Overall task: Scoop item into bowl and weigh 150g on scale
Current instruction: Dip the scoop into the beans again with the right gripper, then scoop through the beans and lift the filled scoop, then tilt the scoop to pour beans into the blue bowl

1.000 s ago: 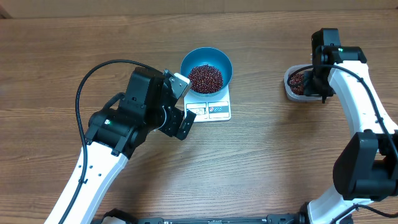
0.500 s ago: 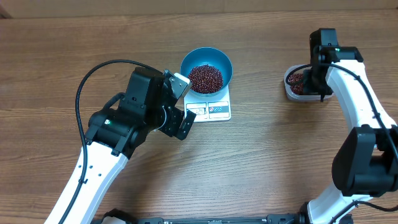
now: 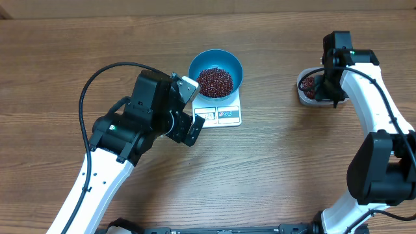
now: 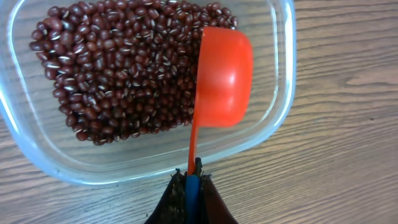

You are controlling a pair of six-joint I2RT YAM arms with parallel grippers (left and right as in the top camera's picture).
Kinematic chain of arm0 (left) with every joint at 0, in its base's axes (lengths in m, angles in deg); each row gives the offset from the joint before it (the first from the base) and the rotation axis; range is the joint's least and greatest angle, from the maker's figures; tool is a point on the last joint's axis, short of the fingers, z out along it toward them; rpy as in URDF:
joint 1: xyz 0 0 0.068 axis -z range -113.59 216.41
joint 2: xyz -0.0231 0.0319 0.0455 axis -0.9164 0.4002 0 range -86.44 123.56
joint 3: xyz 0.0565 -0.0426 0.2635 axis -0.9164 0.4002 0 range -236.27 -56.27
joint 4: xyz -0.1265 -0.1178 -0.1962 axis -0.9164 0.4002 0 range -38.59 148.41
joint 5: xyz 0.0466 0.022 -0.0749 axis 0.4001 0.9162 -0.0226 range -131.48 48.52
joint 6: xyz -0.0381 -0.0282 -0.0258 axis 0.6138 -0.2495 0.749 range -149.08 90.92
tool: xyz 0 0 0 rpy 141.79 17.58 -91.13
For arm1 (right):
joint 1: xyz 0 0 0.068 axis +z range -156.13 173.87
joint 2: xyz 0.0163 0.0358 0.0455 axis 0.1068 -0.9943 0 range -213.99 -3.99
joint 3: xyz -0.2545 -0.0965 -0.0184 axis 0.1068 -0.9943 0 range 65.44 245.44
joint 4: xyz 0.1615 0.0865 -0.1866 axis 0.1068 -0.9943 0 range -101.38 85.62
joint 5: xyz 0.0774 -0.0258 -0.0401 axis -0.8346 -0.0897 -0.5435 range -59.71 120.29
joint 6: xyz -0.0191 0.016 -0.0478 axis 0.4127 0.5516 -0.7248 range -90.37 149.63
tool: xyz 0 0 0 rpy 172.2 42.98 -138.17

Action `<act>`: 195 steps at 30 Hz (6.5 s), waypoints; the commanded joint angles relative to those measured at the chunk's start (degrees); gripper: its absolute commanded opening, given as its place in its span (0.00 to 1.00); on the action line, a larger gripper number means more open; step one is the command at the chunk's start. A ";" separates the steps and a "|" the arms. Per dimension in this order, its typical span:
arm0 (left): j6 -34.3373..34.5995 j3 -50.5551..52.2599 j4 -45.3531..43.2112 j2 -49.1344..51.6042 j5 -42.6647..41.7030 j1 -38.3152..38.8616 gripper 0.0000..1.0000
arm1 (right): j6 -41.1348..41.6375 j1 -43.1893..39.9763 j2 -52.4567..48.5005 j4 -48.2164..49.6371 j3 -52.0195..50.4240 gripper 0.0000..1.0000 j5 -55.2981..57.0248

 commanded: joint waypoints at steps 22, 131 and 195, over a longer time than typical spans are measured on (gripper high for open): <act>-1.09 0.31 0.11 -0.11 -0.87 -0.26 1.00 | -3.30 -0.13 -1.03 0.68 -0.35 0.03 -19.04; -1.09 0.33 0.13 -0.11 -0.87 -0.26 1.00 | -23.04 -30.60 -5.16 -9.68 -0.46 0.04 -74.66; -1.09 0.31 0.11 -0.11 -0.87 -0.26 1.00 | -2.16 14.82 -4.70 5.73 13.70 0.04 -59.14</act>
